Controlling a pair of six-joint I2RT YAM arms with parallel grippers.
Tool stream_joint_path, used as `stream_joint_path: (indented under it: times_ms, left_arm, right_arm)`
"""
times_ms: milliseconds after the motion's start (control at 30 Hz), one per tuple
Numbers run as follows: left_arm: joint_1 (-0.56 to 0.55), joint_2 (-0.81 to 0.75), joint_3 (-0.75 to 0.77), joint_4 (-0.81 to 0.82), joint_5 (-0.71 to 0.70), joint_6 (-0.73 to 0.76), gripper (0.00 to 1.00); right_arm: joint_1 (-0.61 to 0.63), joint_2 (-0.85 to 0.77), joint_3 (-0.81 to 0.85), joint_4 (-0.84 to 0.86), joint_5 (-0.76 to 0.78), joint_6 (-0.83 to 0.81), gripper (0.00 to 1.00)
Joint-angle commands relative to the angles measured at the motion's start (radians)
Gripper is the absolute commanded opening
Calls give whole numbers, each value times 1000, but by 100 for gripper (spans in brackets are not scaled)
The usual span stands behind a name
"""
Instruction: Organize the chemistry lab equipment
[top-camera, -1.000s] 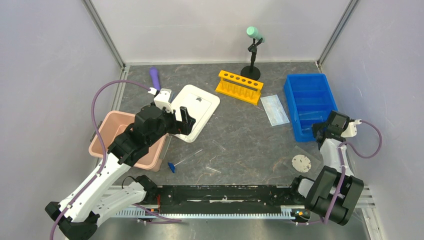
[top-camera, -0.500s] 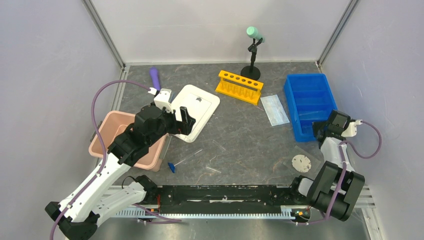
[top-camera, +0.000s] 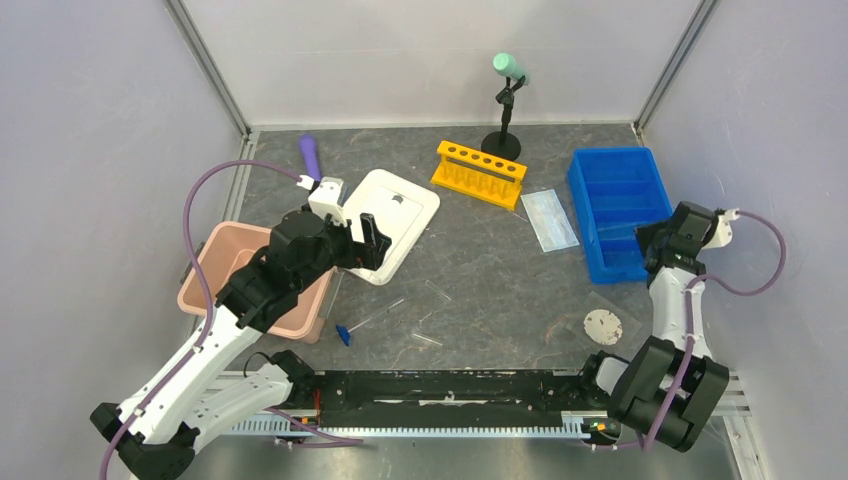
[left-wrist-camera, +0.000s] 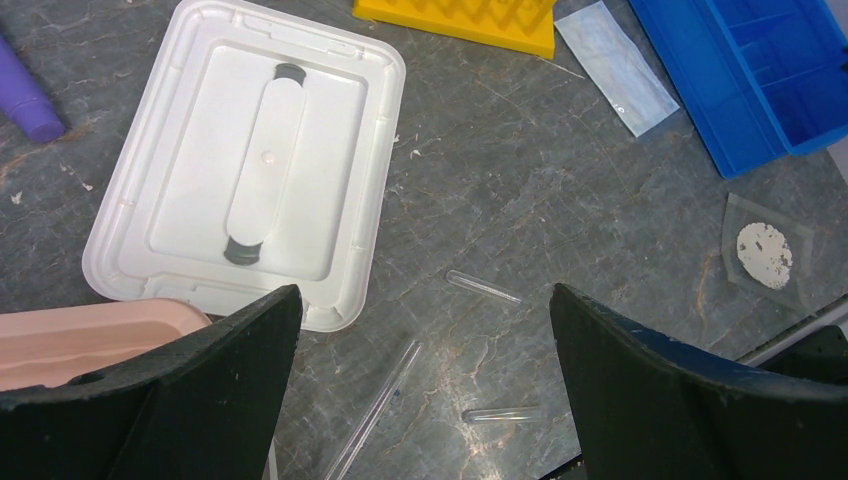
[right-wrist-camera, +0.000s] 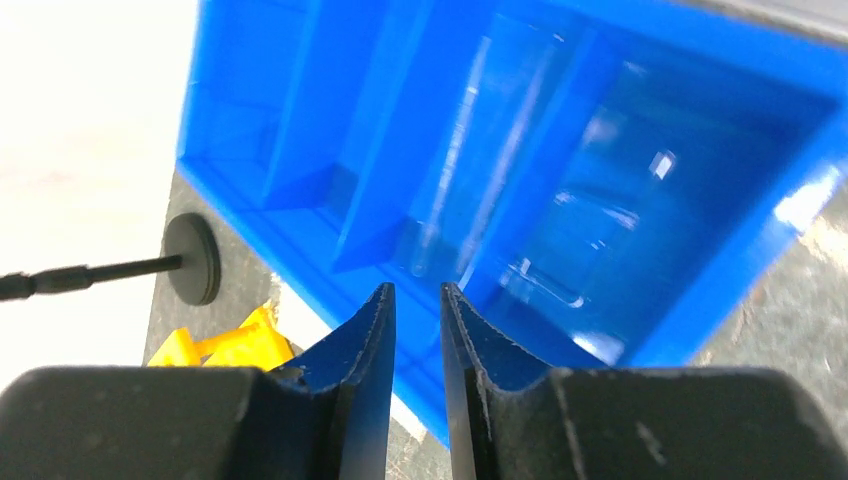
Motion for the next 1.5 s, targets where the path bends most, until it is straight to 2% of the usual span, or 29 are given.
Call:
stream_joint_path:
  times_ms: [0, 133, 233, 500, 600, 700, 833, 933, 1067, 1200, 1467]
  left_arm:
    - [-3, 6, 0, 22, -18, 45, 100]
    - [-3, 12, -1, 23, -9, 48, 100]
    - [-3, 18, 0, 23, -2, 49, 100]
    - [-3, 33, -2, 21, -8, 54, 100]
    - [-3, 39, 0, 21, -20, 57, 100]
    - [-3, 38, 6, 13, -45, 61, 100]
    - [-3, 21, 11, 7, -100, 67, 100]
    - [-3, -5, 4, 6, -127, 67, 100]
    - [-3, -43, -2, 8, -170, 67, 100]
    - [-3, -92, -13, 18, -231, 54, 100]
    - [-3, -188, -49, 58, -278, 47, 100]
  right_arm:
    - [-4, -10, 94, 55, -134, -181, 28]
    - [36, 11, 137, 108, -319, -360, 29]
    - [102, 20, 156, 92, -378, -459, 29]
    - [435, -44, 88, 85, -290, -606, 32]
    - [587, -71, 18, 146, -278, -638, 34]
    - [754, -52, -8, 145, -195, -667, 33]
    - [961, 59, 52, 98, -71, -644, 32]
    - [1098, 195, 158, 43, -40, -648, 32]
    - [1222, 374, 315, -34, -40, -692, 35]
    - [1292, 529, 454, -102, 9, -731, 37]
    - [1335, 713, 624, -178, -49, -765, 36]
